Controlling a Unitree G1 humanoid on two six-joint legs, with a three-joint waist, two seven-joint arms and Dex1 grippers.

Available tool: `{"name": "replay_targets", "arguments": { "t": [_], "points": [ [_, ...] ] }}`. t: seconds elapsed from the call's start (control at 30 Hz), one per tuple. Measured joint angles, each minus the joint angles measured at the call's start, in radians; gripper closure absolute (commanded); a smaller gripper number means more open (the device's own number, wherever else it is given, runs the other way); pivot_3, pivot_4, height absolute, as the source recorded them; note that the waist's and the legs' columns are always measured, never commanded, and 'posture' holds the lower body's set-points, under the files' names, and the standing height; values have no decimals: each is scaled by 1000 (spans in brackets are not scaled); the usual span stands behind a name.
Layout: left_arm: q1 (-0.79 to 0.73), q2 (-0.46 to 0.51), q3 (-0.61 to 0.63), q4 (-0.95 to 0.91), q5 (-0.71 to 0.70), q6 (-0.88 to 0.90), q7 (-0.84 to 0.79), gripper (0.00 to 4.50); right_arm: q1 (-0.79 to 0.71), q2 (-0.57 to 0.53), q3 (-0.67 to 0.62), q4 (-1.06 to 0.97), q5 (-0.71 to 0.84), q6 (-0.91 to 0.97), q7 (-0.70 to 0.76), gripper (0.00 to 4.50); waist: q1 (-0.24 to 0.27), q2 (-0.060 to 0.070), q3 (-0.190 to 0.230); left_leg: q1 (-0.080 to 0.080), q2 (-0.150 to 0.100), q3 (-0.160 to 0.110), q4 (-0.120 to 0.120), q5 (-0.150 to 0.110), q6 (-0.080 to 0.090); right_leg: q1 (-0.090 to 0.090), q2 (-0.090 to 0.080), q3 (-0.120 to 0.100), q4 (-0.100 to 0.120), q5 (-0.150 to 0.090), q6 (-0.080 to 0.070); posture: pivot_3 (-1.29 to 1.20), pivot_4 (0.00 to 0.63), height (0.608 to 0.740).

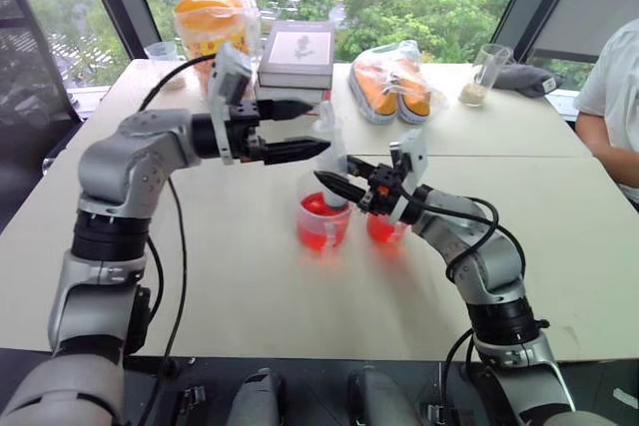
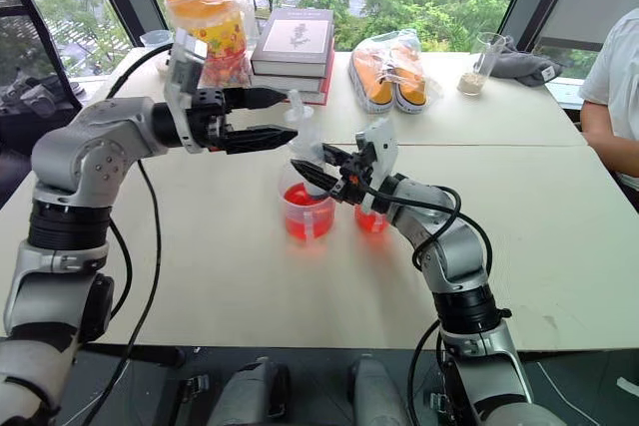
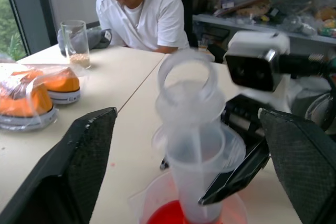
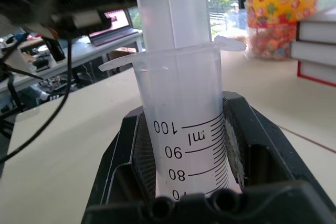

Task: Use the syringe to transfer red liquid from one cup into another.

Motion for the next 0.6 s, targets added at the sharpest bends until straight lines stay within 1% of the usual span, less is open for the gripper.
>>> {"name": "replay_targets", "arguments": {
  "t": [0.17, 0.3, 0.37, 0.47, 0.6],
  "points": [
    [42, 46, 17, -35, -13, 21, -2, 253, -17, 2, -27, -6, 29, 18, -22, 3074, 0, 0, 0, 0, 0, 0, 0, 0, 0, 0, 0, 0, 0, 0, 0, 0, 150, 740],
    [47, 51, 24, -37, -15, 20, 1, 253, -44, 16, -51, -12, 68, 45, -63, 3074, 0, 0, 0, 0, 0, 0, 0, 0, 0, 0, 0, 0, 0, 0, 0, 0, 150, 740],
    [47, 42, 24, -36, -14, 18, 4, 253, -89, 19, -102, -36, 120, 77, -104, 3074, 1, 0, 0, 0, 0, 0, 0, 0, 0, 0, 0, 0, 0, 0, 0, 0, 150, 740],
    [37, 19, 19, -30, -11, 9, 3, 253, -160, -1, -216, -88, 209, 116, -173, 3074, 5, 0, 0, 0, 0, 0, 0, 0, 0, 0, -1, 0, -1, 0, 0, 0, 150, 740],
    [-11, -13, 2, 22, 5, -11, -8, 253, -130, -91, -301, -144, 252, 153, -214, 3074, 4, 0, 0, -1, 0, 0, 0, 0, 0, 0, -1, -1, -2, 0, 0, 0, 150, 740]
  ]
}}
